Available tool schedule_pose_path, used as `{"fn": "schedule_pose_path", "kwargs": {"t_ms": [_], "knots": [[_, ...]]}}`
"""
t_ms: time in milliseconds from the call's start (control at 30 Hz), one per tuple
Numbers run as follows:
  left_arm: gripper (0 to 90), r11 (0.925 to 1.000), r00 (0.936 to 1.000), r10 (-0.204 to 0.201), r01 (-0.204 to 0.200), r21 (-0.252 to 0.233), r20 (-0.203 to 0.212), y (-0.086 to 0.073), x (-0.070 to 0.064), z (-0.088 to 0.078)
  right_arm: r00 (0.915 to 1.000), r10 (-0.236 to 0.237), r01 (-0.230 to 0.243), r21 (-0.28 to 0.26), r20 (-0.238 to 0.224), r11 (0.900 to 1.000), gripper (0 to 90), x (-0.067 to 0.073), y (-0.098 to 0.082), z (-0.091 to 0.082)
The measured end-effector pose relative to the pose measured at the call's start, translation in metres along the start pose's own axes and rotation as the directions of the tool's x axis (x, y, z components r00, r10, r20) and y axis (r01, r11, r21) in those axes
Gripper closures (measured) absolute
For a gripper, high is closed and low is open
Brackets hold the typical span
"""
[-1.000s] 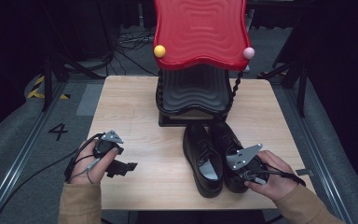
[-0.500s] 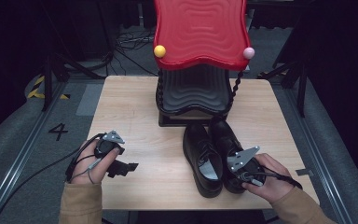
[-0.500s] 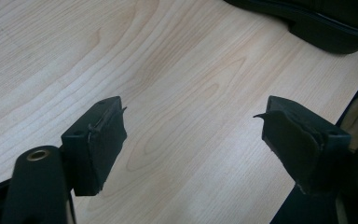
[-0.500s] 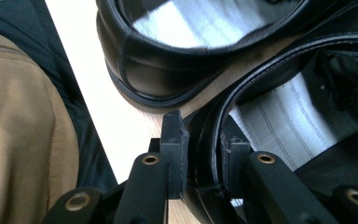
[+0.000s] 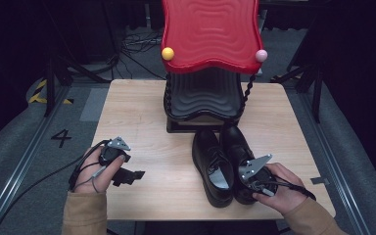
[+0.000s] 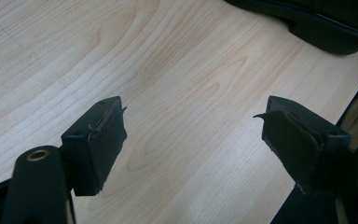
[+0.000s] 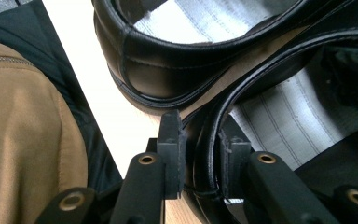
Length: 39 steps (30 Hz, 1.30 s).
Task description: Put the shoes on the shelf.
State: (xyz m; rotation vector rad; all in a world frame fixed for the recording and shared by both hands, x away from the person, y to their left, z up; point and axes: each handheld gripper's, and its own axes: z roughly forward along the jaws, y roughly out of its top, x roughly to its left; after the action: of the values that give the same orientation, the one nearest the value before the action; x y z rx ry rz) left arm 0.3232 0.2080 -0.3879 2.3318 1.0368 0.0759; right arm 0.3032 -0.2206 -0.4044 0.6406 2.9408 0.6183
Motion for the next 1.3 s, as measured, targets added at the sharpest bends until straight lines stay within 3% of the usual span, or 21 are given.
{"fn": "schedule_pose_path", "kwargs": {"t_ms": [167,433,667,800,900,1033,1067,1167,1300], "knots": [[21.8,1.0000,1.0000,-0.004,0.004,-0.002,0.001,0.000,0.001,0.001,0.9992,0.040,-0.040,-0.061,-0.003,0.997,64.9,-0.002,-0.001,-0.009],[21.8,1.0000,1.0000,-0.001,0.001,-0.001,0.001,0.001,0.001,0.001,0.9963,0.086,-0.085,-0.108,0.002,0.990,55.8,-0.005,0.004,-0.023],[21.8,1.0000,1.0000,-0.001,0.001,-0.002,0.000,0.001,0.001,0.001,0.9843,0.176,-0.177,-0.137,-0.020,0.975,49.1,-0.009,0.013,-0.031],[21.8,1.0000,1.0000,0.001,-0.001,-0.002,0.000,0.001,0.001,0.001,0.9700,0.243,-0.242,-0.119,-0.012,0.963,45.7,-0.014,0.022,-0.032],[21.8,1.0000,1.0000,-0.001,0.001,-0.001,0.001,0.001,0.001,0.000,0.9540,0.300,-0.299,-0.111,-0.016,0.948,44.0,-0.018,0.027,-0.031],[21.8,1.0000,1.0000,-0.002,0.002,-0.004,0.000,0.001,0.001,0.000,0.9237,0.382,-0.383,-0.078,-0.022,0.920,41.4,-0.024,0.033,-0.026],[21.8,1.0000,1.0000,-0.002,0.002,-0.004,0.000,0.001,0.001,0.000,0.9237,0.382,-0.383,-0.078,-0.022,0.920,41.4,-0.024,0.033,-0.026],[21.8,1.0000,1.0000,-0.005,0.005,-0.002,-0.002,0.000,0.002,0.001,0.9102,0.413,-0.414,-0.053,-0.033,0.909,39.7,-0.027,0.038,-0.018],[21.8,1.0000,1.0000,-0.003,0.003,-0.004,-0.003,0.000,0.002,0.000,0.8818,0.468,-0.471,-0.050,-0.059,0.881,40.6,-0.029,0.042,-0.017]]}}
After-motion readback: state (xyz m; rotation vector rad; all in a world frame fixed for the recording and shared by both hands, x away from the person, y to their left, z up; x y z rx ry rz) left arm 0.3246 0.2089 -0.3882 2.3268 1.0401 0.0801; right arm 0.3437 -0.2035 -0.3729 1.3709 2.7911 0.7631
